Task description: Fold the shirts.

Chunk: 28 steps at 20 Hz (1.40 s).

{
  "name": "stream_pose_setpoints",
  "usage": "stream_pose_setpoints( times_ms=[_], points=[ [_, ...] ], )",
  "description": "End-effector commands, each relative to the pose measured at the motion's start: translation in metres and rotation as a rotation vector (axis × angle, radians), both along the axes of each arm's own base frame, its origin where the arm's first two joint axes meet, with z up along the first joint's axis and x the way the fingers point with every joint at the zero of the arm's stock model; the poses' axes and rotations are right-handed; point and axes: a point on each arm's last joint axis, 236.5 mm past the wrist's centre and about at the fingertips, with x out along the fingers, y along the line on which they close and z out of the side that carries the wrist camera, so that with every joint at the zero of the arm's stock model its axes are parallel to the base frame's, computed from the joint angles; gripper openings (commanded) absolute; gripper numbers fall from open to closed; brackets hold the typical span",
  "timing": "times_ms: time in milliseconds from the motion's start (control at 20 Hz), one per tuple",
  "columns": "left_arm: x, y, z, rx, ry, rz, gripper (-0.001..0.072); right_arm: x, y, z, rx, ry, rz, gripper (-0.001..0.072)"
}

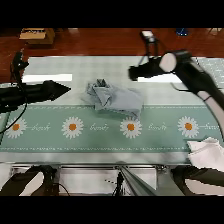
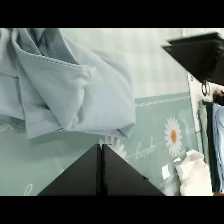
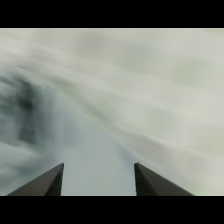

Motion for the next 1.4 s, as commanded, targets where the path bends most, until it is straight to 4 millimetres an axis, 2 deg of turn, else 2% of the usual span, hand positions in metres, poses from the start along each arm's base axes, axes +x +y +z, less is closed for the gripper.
stream_pose_setpoints(
  times_ms=[0, 50, 100, 200, 350, 550, 700, 850, 900, 950, 1000, 1050, 1150, 1250, 1350],
  points=[
    [0.007, 0.016, -0.003, 0.005, -0.002, 0.052, 0.0018, -0.06, -0.162, -0.015, -0.316, 0.289, -0.164, 0.0531],
    [0.008, 0.02, -0.003, 0.004, -0.001, 0.061, 0.0017, -0.072, -0.172, -0.03, -0.226, 0.363, -0.212, 0.057],
    [0.008, 0.022, -0.004, 0.004, 0.002, 0.067, 0.0018, -0.081, -0.17, -0.045, -0.105, 0.419, -0.257, 0.0604],
    [0.009, 0.027, -0.004, 0.004, 0.002, 0.078, 0.0017, -0.086, -0.149, -0.07, 0.173, 0.475, -0.342, 0.0603],
    [0.01, 0.029, -0.004, 0.008, -0.003, 0.082, 0.0017, -0.08, -0.111, -0.097, 0.395, 0.456, -0.397, 0.0604],
    [0.01, 0.03, -0.004, 0.012, -0.002, 0.082, 0.0018, -0.076, -0.061, -0.123, 0.482, 0.436, -0.389, 0.0604],
    [0.01, 0.03, -0.004, 0.012, -0.002, 0.081, 0.0017, -0.072, -0.011, -0.134, 0.543, 0.444, -0.33, 0.0604],
    [0.01, 0.03, -0.004, 0.012, -0.002, 0.081, 0.0018, -0.069, 0.025, -0.145, 0.593, 0.454, -0.343, 0.0582],
    [0.01, 0.03, -0.004, 0.012, -0.002, 0.081, 0.0018, -0.069, 0.035, -0.148, 0.605, 0.455, -0.348, 0.0441],
    [0.01, 0.03, -0.004, 0.012, -0.002, 0.081, 0.0018, -0.069, 0.041, -0.148, 0.612, 0.453, -0.346, 0.024],
    [0.01, 0.03, -0.004, 0.012, -0.002, 0.081, 0.0018, -0.07, 0.045, -0.143, 0.62, 0.45, -0.328, 0.0016],
    [0.01, 0.03, -0.004, 0.012, -0.002, 0.082, 0.0017, -0.071, 0.049, -0.134, 0.621, 0.438, -0.272, 0.0022],
    [0.01, 0.03, -0.005, 0.016, -0.002, 0.081, 0.0017, -0.073, 0.046, -0.099, 0.598, 0.394, -0.125, 0.0022],
    [0.009, 0.033, -0.01, 0.041, 0.002, 0.078, 0.0018, -0.07, 0.019, -0.054, 0.543, 0.338, -0.074, 0.0022],
    [0.008, 0.035, -0.013, 0.063, 0.005, 0.075, 0.0018, -0.067, -0.023, 0.001, 0.504, 0.267, -0.113, 0.0021]
  ],
)
